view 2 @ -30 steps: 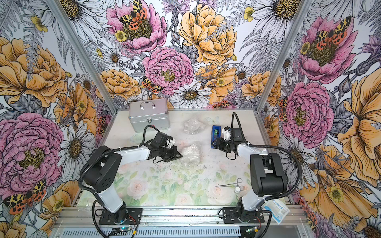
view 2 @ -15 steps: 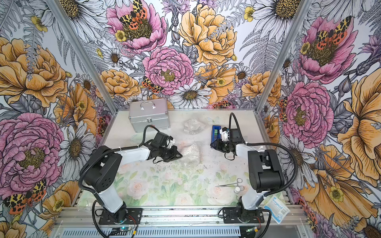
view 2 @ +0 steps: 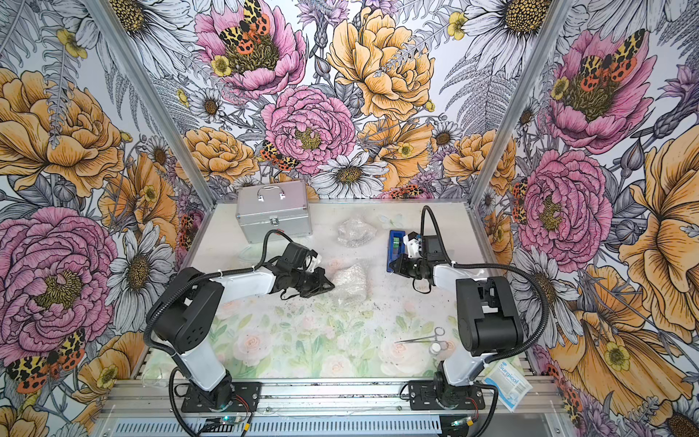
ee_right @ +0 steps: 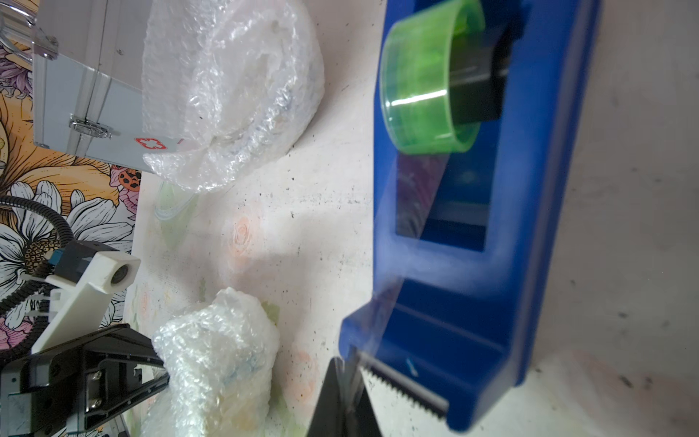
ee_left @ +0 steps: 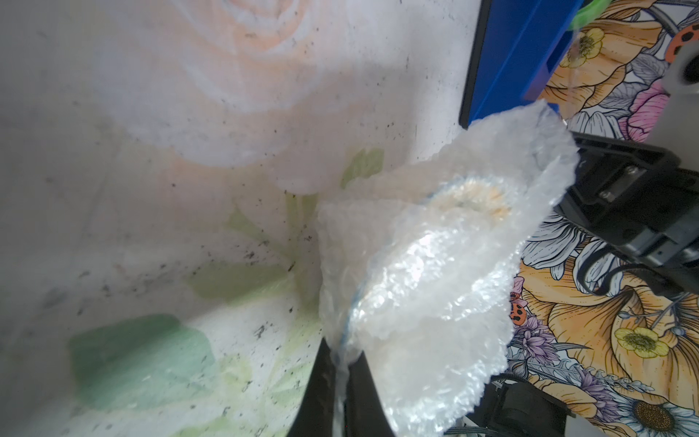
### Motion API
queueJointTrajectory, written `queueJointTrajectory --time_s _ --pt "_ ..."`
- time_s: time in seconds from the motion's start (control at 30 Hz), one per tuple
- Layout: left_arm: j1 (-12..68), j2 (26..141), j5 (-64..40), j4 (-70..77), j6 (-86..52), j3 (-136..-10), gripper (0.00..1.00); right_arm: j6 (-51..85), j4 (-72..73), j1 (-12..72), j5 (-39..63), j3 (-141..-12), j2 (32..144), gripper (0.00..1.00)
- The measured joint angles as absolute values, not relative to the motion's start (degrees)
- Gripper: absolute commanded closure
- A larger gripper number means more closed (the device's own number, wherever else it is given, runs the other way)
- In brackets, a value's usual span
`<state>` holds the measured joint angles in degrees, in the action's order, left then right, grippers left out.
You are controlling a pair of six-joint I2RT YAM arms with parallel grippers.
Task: Wrap bowls in bubble wrap
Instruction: Tear off the tape using the Tape Cutter.
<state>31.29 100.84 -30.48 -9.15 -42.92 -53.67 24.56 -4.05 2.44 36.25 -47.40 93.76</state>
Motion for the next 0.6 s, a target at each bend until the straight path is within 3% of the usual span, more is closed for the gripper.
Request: queueJointTrajectory --time_s 0.6 --pt "31.3 100.8 -30.6 -8.8 -42.9 -53.5 1.0 24.7 -8.1 3.7 31.5 -46.7 92.0 1.0"
